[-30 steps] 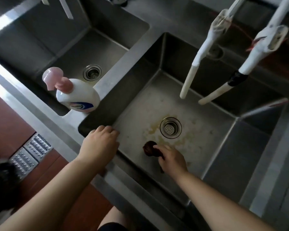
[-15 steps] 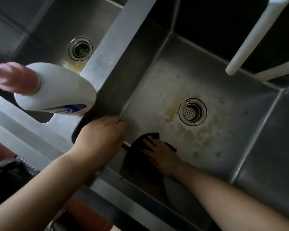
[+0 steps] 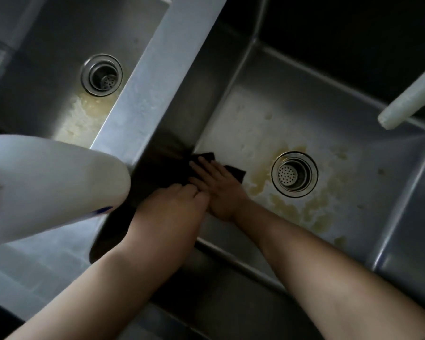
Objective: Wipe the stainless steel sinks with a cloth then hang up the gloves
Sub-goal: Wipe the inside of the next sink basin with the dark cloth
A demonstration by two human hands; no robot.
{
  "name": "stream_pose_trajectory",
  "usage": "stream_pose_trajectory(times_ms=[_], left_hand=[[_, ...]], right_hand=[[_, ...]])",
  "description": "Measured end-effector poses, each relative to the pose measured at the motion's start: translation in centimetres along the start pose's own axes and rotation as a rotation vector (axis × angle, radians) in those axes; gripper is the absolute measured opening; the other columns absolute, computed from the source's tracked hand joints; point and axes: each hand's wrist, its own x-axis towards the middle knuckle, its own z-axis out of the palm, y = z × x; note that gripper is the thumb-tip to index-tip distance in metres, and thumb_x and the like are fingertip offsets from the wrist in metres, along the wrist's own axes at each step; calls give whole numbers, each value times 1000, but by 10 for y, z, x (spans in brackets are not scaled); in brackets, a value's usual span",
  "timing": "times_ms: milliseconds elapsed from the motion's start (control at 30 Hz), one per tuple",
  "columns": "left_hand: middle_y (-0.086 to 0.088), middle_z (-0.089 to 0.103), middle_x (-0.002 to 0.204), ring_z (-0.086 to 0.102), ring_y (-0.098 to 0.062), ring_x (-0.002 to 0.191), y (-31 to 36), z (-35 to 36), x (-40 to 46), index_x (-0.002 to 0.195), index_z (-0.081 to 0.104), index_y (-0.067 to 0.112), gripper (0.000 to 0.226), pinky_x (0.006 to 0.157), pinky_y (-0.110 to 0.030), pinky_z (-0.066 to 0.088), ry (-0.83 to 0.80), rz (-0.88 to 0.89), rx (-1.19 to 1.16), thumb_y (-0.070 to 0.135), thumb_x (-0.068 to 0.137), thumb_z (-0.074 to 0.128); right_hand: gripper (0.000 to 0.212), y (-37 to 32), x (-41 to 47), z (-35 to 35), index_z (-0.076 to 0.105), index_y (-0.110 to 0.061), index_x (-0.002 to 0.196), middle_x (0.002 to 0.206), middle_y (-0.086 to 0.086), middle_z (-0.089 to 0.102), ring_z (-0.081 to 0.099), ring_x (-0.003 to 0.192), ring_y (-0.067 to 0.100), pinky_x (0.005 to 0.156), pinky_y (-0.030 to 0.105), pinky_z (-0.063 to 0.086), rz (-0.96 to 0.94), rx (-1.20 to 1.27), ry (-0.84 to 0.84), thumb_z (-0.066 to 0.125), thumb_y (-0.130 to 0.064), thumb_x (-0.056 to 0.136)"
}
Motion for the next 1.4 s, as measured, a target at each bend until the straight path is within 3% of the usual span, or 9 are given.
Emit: stream_pose_trajectory(times_ms=[100, 200, 500, 600, 767, 1000, 1100, 1233, 1400], left_hand=[[1, 60, 98, 59, -21, 89, 3, -7, 13, 102, 59, 23, 26, 71, -29, 46, 1, 23, 6, 23, 77, 67], [-2, 62, 71, 61, -25, 63, 5, -7, 27, 75, 66, 18, 26, 52, -27, 48, 20, 56, -12, 16, 54, 81], [-2, 67, 71, 64, -23, 60, 1, 15, 51, 78, 72, 15, 34, 46, -27, 51, -14, 8, -18, 25, 49, 86], [-5, 68, 77, 66, -26, 67, -6, 21, 50, 82, 71, 15, 31, 52, -33, 56, -64, -45, -65, 24, 56, 85], [-1, 63, 110, 58, -22, 102, -9, 25, 56, 111, 62, 21, 29, 85, -31, 49, -38, -69, -116, 33, 85, 55], [2, 57, 119, 51, -20, 111, -3, 28, 57, 120, 53, 25, 34, 91, -31, 45, -43, -63, -114, 36, 89, 45], [1, 55, 119, 50, -20, 111, -1, 29, 56, 120, 52, 25, 32, 90, -30, 43, -66, -40, -97, 36, 90, 44], [0, 56, 116, 52, -22, 108, 2, 28, 55, 115, 55, 24, 29, 87, -31, 45, -75, -19, -81, 34, 89, 48], [0, 59, 115, 54, -24, 107, 4, 26, 56, 112, 60, 21, 30, 90, -33, 46, -78, 3, -96, 32, 86, 53]], right_hand=[[58, 44, 17, -19, 38, -16, 144, 157, 10, 14, 9, 145, 31, 117, 41, -3, 112, -85, -24, 38, -45, 94], [60, 88, 33, -38, 34, -16, 146, 158, 11, 12, 7, 146, 30, 116, 40, -2, 191, -126, 6, 42, -47, 94], [63, 205, 62, -85, 17, -21, 151, 159, 10, 7, 2, 146, 29, 116, 41, 1, 495, -161, 81, 36, -46, 96], [64, 222, 56, -89, 19, -23, 151, 159, 9, 9, 4, 146, 28, 115, 41, 5, 582, -178, 118, 34, -49, 94], [67, 194, 39, -74, 14, -21, 151, 159, 14, 6, 1, 145, 33, 115, 45, 0, 730, -171, 116, 23, -50, 91], [65, 93, -25, -35, 30, -18, 148, 155, 18, 21, 16, 143, 39, 114, 49, 9, 588, -105, 66, 42, -45, 89], [66, 51, -49, -19, 35, -18, 145, 153, 18, 27, 23, 141, 39, 114, 53, 10, 498, -143, 18, 41, -46, 86], [68, 7, -93, 2, 34, -21, 146, 154, 12, 25, 17, 143, 33, 116, 51, 11, 330, -139, -75, 42, -49, 84], [67, -7, -163, 7, 37, -24, 143, 152, 7, 28, 23, 141, 29, 115, 47, 8, 163, -195, -167, 43, -52, 83]])
